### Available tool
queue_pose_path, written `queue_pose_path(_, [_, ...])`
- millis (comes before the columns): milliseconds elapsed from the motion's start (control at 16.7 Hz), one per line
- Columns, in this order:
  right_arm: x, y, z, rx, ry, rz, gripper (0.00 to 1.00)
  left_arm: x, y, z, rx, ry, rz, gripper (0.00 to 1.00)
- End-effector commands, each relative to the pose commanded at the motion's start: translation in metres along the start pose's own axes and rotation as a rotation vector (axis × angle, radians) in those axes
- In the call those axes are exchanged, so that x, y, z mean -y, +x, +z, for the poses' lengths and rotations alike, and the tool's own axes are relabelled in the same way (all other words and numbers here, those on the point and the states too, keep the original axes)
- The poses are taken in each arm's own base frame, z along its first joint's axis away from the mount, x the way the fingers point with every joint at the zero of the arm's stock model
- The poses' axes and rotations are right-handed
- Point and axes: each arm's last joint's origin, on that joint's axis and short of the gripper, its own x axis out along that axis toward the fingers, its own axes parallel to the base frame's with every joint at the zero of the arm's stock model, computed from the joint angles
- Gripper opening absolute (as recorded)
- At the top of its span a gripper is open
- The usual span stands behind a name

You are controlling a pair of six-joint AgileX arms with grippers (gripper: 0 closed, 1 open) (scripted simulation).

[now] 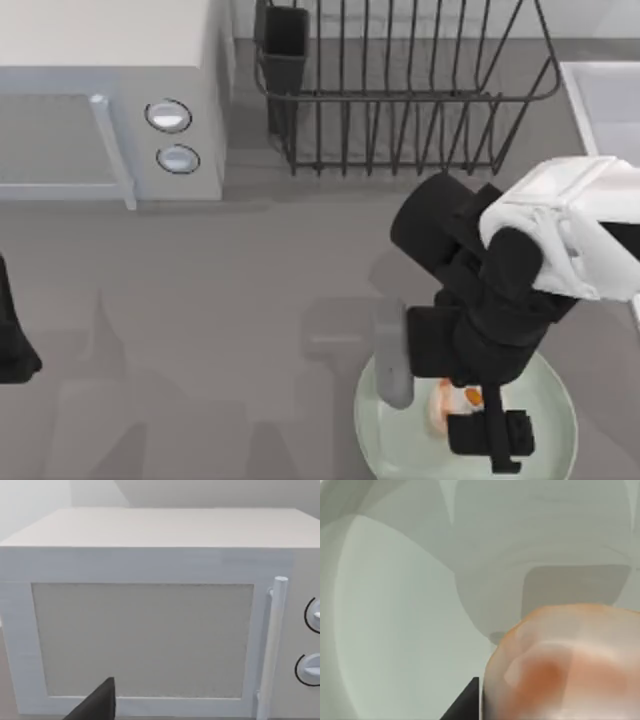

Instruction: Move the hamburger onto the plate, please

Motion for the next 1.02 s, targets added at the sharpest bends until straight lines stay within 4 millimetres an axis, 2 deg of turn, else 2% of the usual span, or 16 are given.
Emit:
queue_pose_path(120, [0.0, 0.0, 0.0, 0.0, 0.0, 0.0, 0.0, 0.0, 0.0, 0.0, 0.0, 0.0, 0.0, 1.0])
queue_pose_path(900, [0.0, 0.0, 0.0, 0.0, 0.0, 0.0, 0.98, 0.0, 0.0, 0.0, 0.0, 0.0, 0.0, 1.0])
queue_pose_path(1020, [0.0, 0.0, 0.0, 0.0, 0.0, 0.0, 1.0, 0.0, 0.0, 0.0, 0.0, 0.0, 0.0, 1.0])
